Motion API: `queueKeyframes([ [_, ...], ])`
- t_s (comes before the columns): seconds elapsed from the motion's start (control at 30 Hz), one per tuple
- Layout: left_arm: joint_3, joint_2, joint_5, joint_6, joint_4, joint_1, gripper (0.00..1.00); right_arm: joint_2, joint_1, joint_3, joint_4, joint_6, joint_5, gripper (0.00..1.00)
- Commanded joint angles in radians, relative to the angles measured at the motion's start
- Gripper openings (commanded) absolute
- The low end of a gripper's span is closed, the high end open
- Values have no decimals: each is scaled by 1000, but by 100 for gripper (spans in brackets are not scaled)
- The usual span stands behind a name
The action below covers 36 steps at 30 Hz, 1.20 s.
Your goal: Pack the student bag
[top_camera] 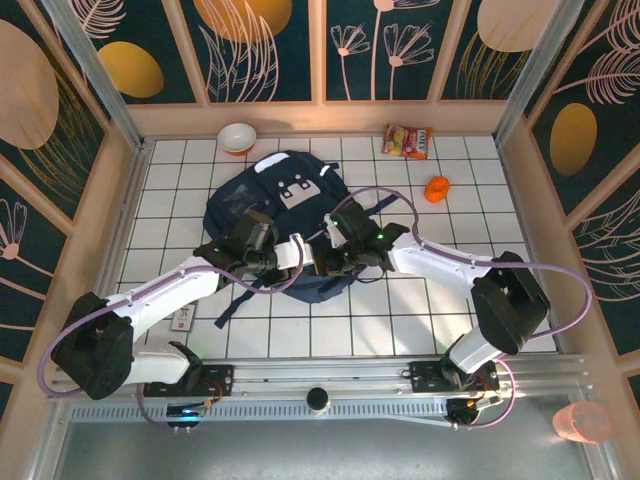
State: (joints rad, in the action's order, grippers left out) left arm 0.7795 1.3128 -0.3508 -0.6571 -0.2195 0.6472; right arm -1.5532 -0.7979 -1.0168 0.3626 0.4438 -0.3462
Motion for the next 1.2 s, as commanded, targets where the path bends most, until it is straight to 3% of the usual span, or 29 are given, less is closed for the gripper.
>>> queueKeyframes([
  [0.0,7,-44,-33,-10,36,5,2,28,10,-16,96,-31,105,0],
  [0.27,-71,-116,35,-78,-36,-69,3,121,138,51,117,-68,53,0],
  [0.47,-126,-189,111,-96,-43,-118,12,112,62,63,11,-28,-41,0],
  [0.53,-139,-202,169,-88,-39,-133,18,99,13,72,-46,16,-67,0],
  [0.67,-113,-222,215,-37,-68,-156,47,88,-79,81,-145,94,-94,0],
  [0.73,-58,-227,79,10,-120,-155,68,87,-100,80,-164,113,-90,0],
  [0.83,-20,-224,-128,109,-99,-141,80,90,-98,96,-177,107,-88,0],
  [0.87,-21,-222,-138,142,-71,-115,97,89,-96,94,-170,98,-90,0],
  [1.0,-39,-188,-46,136,11,20,99,86,-93,75,-145,67,-96,0],
  [1.17,-11,-92,6,117,24,28,99,90,-79,70,-120,49,-94,0],
])
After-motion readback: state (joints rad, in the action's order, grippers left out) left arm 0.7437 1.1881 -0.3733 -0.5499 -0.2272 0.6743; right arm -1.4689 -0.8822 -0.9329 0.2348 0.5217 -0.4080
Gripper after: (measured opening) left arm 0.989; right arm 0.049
